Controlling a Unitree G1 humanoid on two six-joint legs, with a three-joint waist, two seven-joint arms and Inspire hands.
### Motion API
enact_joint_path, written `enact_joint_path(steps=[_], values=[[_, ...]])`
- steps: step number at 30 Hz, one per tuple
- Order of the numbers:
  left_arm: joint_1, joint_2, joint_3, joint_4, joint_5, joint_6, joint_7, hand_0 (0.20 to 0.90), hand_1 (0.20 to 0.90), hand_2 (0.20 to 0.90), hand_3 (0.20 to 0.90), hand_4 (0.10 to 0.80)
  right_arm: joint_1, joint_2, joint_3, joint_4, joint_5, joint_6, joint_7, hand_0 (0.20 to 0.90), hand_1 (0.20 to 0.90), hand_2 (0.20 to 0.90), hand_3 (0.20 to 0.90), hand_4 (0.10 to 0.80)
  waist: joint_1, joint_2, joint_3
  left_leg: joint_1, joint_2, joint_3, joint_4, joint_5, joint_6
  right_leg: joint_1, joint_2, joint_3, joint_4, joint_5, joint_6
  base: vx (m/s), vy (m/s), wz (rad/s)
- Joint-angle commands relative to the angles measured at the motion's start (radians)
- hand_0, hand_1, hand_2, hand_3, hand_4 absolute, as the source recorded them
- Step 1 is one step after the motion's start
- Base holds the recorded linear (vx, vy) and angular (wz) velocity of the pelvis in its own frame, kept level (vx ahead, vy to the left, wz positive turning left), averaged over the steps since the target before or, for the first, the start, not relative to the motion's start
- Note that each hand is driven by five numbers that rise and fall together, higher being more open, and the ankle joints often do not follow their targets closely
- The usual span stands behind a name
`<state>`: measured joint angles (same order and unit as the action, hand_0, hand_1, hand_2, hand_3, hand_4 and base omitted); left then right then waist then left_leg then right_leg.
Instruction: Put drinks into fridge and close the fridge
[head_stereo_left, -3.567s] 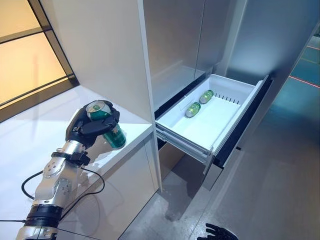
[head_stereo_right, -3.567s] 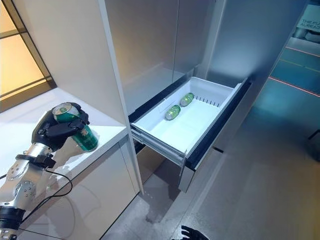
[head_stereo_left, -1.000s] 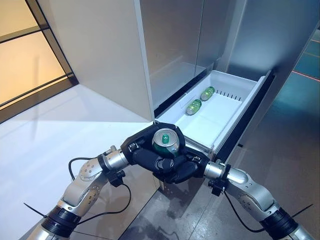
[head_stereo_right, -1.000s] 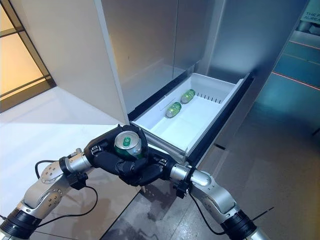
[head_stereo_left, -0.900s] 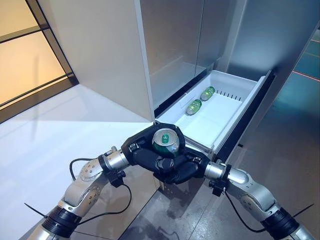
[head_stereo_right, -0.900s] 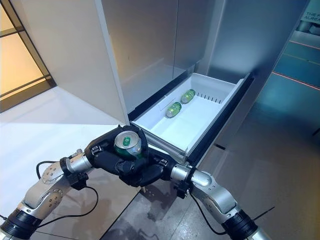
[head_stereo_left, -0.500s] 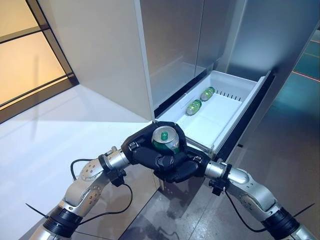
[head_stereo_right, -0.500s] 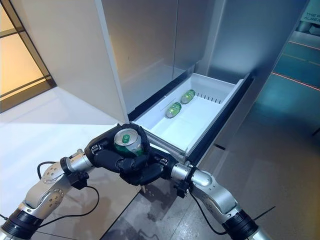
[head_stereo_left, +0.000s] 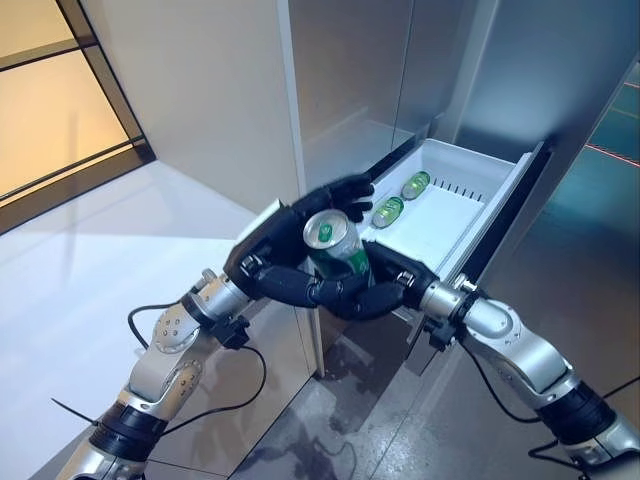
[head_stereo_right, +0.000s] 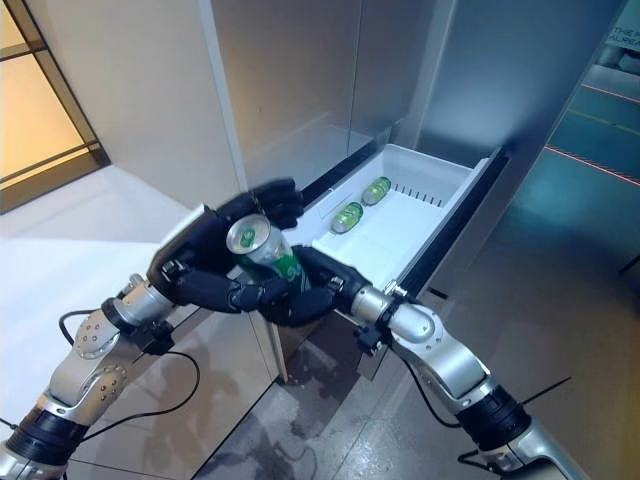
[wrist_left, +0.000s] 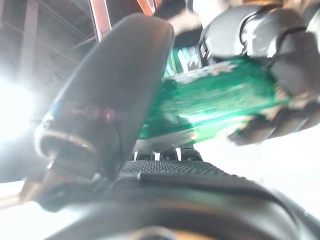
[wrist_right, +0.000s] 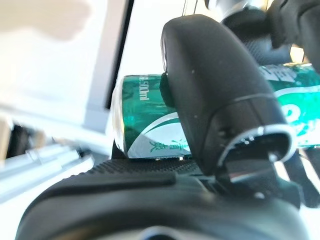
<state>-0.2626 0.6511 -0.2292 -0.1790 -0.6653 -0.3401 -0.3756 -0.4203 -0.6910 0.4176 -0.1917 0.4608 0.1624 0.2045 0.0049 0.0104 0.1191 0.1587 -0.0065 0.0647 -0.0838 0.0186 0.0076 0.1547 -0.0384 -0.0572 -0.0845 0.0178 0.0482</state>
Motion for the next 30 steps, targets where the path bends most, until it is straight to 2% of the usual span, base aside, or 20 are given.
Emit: enact_joint_path(steps=[1, 8, 15, 17, 21, 25, 30], values=[[-0.156, 0.016, 0.068, -0.042, 0.019, -0.149, 0.091, 0.900, 0.900, 0.900, 0.900, 0.800, -0.238, 0.001, -0.189, 0.011, -0.005, -0.097, -0.138, 0.300, 0.300, 0.300, 0.200, 0.100, 0.020, -0.020, -0.084, -0.003, -0.053, -0.072, 0.026, -0.063, 0.007, -0.016, 0.045, -0.061, 0.096, -0.092, -0.001, 0.025, 0.002, 0.10], [-0.179, 0.020, 0.052, 0.013, 0.022, -0.077, 0.123, 0.900, 0.900, 0.900, 0.900, 0.800, -0.357, -0.048, -0.196, 0.170, -0.082, -0.119, -0.240, 0.300, 0.300, 0.300, 0.200, 0.100, 0.039, -0.029, -0.082, 0.000, -0.055, -0.088, 0.027, -0.064, 0.003, -0.007, 0.044, -0.079, 0.098, -0.097, -0.002, 0.029, 0.006, 0.09], [-0.193, 0.018, 0.006, 0.090, -0.043, 0.002, 0.076, 0.900, 0.900, 0.900, 0.900, 0.800, -0.491, -0.116, -0.153, 0.381, -0.072, -0.124, -0.336, 0.300, 0.300, 0.300, 0.200, 0.100, 0.060, -0.033, -0.081, 0.002, -0.056, -0.102, 0.026, -0.063, -0.001, 0.002, 0.042, -0.096, 0.097, -0.100, -0.002, 0.050, 0.015, 0.12], [-0.191, 0.011, -0.007, 0.100, -0.088, 0.051, 0.049, 0.900, 0.900, 0.900, 0.900, 0.800, -0.523, -0.129, -0.140, 0.434, -0.075, -0.116, -0.352, 0.300, 0.300, 0.300, 0.200, 0.100, 0.066, -0.033, -0.079, 0.001, -0.057, -0.106, 0.027, -0.063, -0.003, 0.004, 0.042, -0.099, 0.096, -0.100, -0.002, 0.061, 0.016, 0.10], [-0.162, -0.038, -0.046, 0.115, -0.264, 0.207, -0.045, 0.900, 0.900, 0.900, 0.900, 0.800, -0.585, -0.148, -0.101, 0.579, -0.087, -0.121, -0.408, 0.300, 0.300, 0.300, 0.200, 0.100, 0.085, -0.031, -0.074, -0.001, -0.057, -0.115, 0.033, -0.062, -0.006, 0.011, 0.038, -0.114, 0.097, -0.102, -0.003, 0.080, 0.016, 0.13], [-0.068, -0.146, -0.111, 0.109, -0.406, 0.356, -0.147, 0.900, 0.900, 0.900, 0.900, 0.800, -0.644, -0.166, -0.068, 0.740, -0.100, -0.129, -0.429, 0.300, 0.300, 0.300, 0.200, 0.100, 0.106, -0.030, -0.065, -0.005, -0.060, -0.129, 0.043, -0.063, -0.006, 0.012, 0.035, -0.123, 0.104, -0.104, -0.006, 0.077, 0.025, 0.12], [0.065, -0.234, -0.220, 0.101, -0.466, 0.520, -0.228, 0.900, 0.900, 0.900, 0.900, 0.800, -0.693, -0.183, -0.029, 0.916, -0.131, -0.111, -0.413, 0.300, 0.300, 0.300, 0.200, 0.100, 0.128, -0.026, -0.046, -0.001, -0.064, -0.151, 0.039, -0.064, -0.006, 0.019, 0.031, -0.136, 0.114, -0.117, -0.007, 0.065, 0.025, 0.17]])
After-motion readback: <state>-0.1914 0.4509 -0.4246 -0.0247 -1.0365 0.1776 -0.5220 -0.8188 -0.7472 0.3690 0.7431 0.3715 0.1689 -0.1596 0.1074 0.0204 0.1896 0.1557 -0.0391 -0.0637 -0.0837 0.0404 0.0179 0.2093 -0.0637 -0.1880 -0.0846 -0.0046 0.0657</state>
